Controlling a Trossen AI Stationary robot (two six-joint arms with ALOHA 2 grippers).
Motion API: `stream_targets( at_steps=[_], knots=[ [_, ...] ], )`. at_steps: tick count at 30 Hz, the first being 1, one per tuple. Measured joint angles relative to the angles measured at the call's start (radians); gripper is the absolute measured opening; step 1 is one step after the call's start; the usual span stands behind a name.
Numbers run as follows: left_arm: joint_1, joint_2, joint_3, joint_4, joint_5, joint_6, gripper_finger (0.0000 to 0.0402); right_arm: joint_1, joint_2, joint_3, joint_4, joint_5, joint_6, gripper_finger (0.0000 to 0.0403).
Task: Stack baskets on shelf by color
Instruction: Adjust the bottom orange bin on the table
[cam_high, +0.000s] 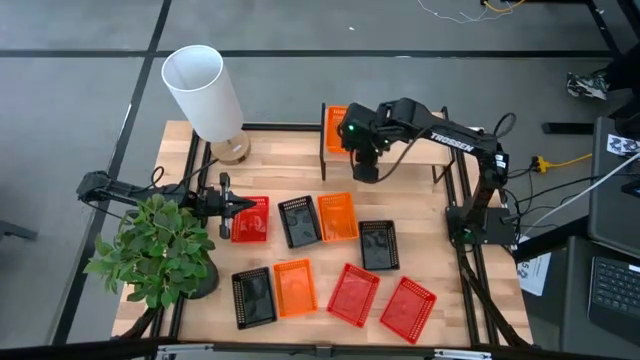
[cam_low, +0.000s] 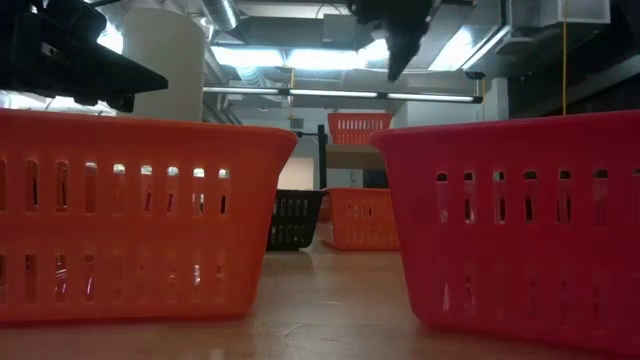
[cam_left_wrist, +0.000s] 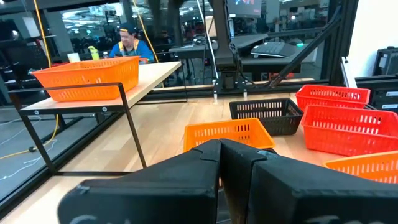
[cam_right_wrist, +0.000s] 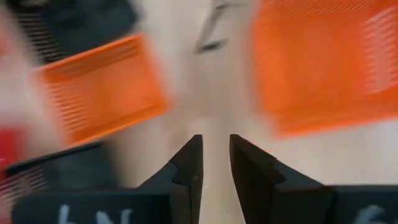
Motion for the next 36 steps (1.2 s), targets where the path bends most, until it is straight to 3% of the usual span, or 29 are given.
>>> stream_targets(
  at_steps=[3,5,11,16,21,27,30,32,36],
  knots=[
    [0.0,0.0,0.0,0.0,0.0,0.0,0.0,0.07,0.0,0.014,-0.092,-0.144,0.118,0.0079],
    [0.0,0.0,0.0,0.0,0.0,0.0,0.0,0.131,0.0,-0.004,-0.093,-0.185,0.135,0.0079],
    [0.0,0.0,0.0,0.0,0.0,0.0,0.0,0.307,0.0,-0.131,-0.089,-0.159,0.106,0.0079],
    [0.0,0.0,0.0,0.0,0.0,0.0,0.0,0.405,-0.061,-0.325,-0.021,-0.112,0.143,0.0079],
    [0.0,0.0,0.0,0.0,0.0,-0.007,0.0,0.474,-0.266,-0.626,0.2,-0.11,0.352,0.0079],
    [0.0,0.0,0.0,0.001,0.0,-0.007,0.0,0.62,-0.482,-0.911,0.629,-0.11,0.788,0.0079],
    [0.0,0.0,0.0,0.001,0.0,-0.003,0.0,0.697,-0.491,-0.982,0.911,-0.105,0.808,0.0079],
    [0.0,0.0,0.0,0.001,0.0,-0.003,0.0,0.721,-0.466,-0.997,1.062,-0.043,0.776,0.0079],
    [0.0,0.0,0.0,0.001,0.0,-0.003,0.0,0.701,-0.356,-0.98,1.185,0.04,0.664,0.0079]
  ],
)
